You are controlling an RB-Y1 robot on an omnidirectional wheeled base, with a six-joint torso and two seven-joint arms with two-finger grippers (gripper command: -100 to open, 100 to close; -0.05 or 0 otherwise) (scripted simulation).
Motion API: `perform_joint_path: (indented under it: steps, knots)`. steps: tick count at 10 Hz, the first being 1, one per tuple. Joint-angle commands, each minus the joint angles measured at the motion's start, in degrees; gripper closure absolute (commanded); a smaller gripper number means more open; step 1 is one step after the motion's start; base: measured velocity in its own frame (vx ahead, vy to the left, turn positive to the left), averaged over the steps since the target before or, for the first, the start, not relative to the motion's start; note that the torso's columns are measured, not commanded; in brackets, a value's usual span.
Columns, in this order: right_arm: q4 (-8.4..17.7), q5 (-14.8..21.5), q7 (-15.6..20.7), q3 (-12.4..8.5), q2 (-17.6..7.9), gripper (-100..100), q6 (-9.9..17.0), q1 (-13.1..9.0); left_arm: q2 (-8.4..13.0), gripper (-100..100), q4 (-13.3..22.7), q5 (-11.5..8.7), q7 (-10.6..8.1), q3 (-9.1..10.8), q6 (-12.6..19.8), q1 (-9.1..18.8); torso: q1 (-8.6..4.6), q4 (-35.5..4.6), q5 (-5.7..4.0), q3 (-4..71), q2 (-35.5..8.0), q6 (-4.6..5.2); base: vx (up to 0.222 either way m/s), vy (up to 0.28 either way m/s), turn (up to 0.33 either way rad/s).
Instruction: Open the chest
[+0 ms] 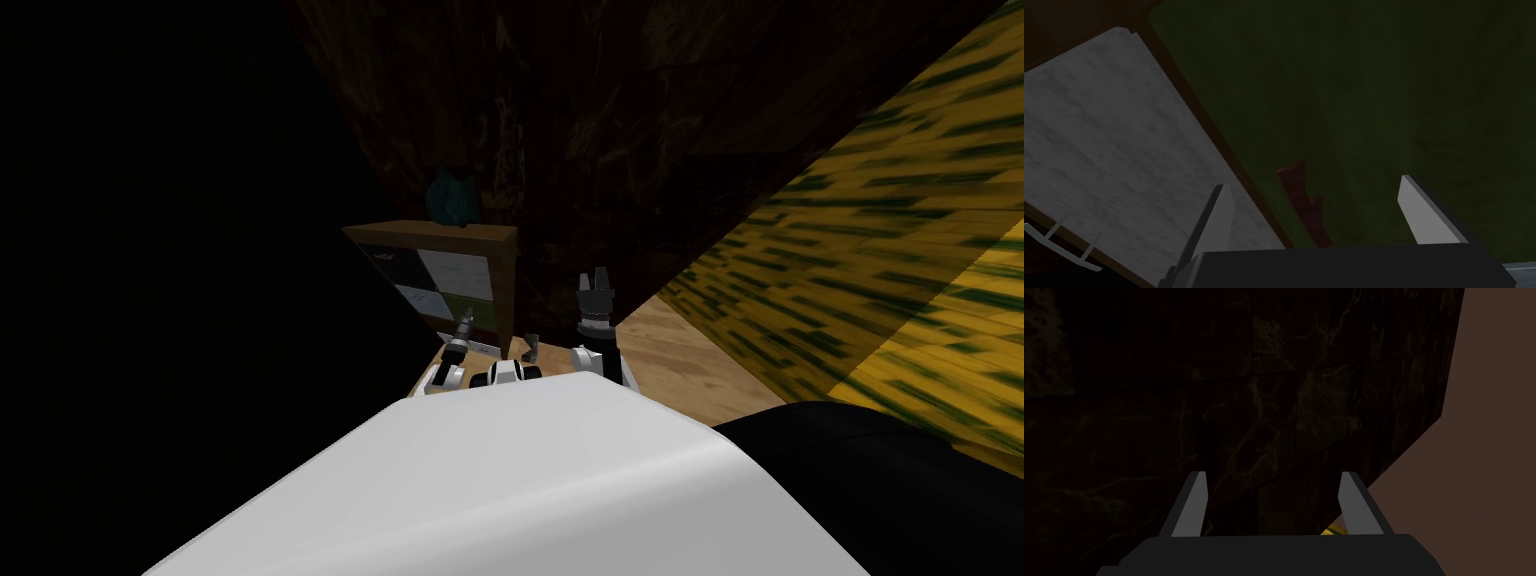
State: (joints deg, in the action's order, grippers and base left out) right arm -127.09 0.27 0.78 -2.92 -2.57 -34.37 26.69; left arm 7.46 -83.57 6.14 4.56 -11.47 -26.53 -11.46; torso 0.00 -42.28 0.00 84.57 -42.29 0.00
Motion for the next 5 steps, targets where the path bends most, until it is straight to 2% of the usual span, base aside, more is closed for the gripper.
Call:
perform_joint_path:
  steps: [1,2,3,4,5]
  knots:
    - [0.0,0.0,0.0,0.0,0.0,0,0.0,0.0,0.1,-100,-1.0,0.0,-0.12,0.04,1.5,0.5,0.03,0.0,0.0,0.0,0.0,-0.01,0.045,-0.016,-0.013]
    - [0.0,0.0,0.0,0.0,0.0,0,0.0,0.0,0.1,-100,-0.7,0.0,-0.08,-0.01,0.8,0.2,-0.02,0.0,0.0,0.1,0.1,0.0,0.03,-0.01,-0.004]
    - [0.0,0.0,0.0,0.0,0.0,0,0.0,0.0,0.2,100,-0.8,0.0,-0.11,-0.01,1.0,0.2,0.0,0.0,0.0,0.0,0.1,0.0,0.0,0.0,0.0]
    - [0.0,0.0,0.0,0.0,0.0,0,0.0,0.0,0.6,100,-2.0,0.0,-0.37,-0.36,1.3,-0.5,0.02,0.0,0.01,0.0,0.0,0.0,-0.102,0.028,0.021]
    - [0.0,0.0,0.0,0.0,0.0,0,0.0,0.0,0.7,100,-2.3,0.0,-0.43,-0.44,1.4,-0.6,0.24,0.2,0.12,-0.1,-0.2,-0.1,-0.193,0.036,0.024]
